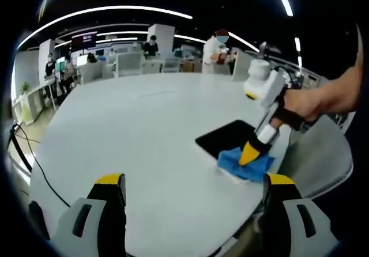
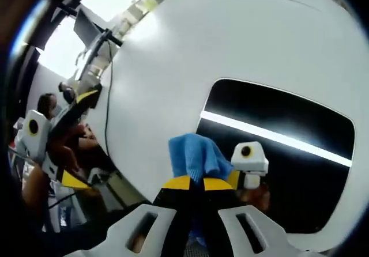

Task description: Wipe the mirror surface with the cleaning cloth until all visible marks leave the cleaned area.

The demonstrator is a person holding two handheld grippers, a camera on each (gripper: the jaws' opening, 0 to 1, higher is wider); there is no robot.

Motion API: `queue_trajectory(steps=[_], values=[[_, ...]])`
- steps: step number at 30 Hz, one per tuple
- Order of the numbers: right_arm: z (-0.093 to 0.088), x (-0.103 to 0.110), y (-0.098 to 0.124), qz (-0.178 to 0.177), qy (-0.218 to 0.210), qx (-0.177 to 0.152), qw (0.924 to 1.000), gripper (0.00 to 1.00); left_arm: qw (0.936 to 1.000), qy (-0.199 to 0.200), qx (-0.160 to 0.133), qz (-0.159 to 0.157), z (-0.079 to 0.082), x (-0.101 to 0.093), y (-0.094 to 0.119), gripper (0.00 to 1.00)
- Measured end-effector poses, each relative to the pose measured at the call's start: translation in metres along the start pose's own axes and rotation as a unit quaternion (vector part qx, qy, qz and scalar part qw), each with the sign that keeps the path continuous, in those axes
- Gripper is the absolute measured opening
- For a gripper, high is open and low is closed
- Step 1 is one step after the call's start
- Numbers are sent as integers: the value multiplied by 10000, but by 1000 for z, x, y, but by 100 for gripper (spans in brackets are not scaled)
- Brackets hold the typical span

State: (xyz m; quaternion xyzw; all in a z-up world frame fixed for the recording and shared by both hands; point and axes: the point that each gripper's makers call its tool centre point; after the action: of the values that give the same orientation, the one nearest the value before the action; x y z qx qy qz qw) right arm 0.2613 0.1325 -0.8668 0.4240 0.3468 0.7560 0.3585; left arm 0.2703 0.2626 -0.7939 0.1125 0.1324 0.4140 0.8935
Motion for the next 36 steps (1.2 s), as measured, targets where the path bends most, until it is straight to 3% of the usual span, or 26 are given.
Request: queue_trajectory(steps=[19, 36], values=[[0, -2, 1, 89, -88, 8, 9999, 0, 10000, 28, 45, 4, -5, -1, 2, 99], [13, -6, -3, -13, -40, -74, 10000, 0, 9999, 39, 82, 66, -7, 2, 10, 99]])
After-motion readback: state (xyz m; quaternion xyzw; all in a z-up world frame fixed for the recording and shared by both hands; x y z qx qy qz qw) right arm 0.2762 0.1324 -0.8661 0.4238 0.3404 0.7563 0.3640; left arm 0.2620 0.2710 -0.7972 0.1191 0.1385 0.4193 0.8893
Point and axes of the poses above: the point that each gripper's makers call its tool centre point, and the gripper's own axes: y roughly backward along the fingers, x roughly to its left, z roughly out of its top, and after that the axes turned 11 degrees about -x, right-handed
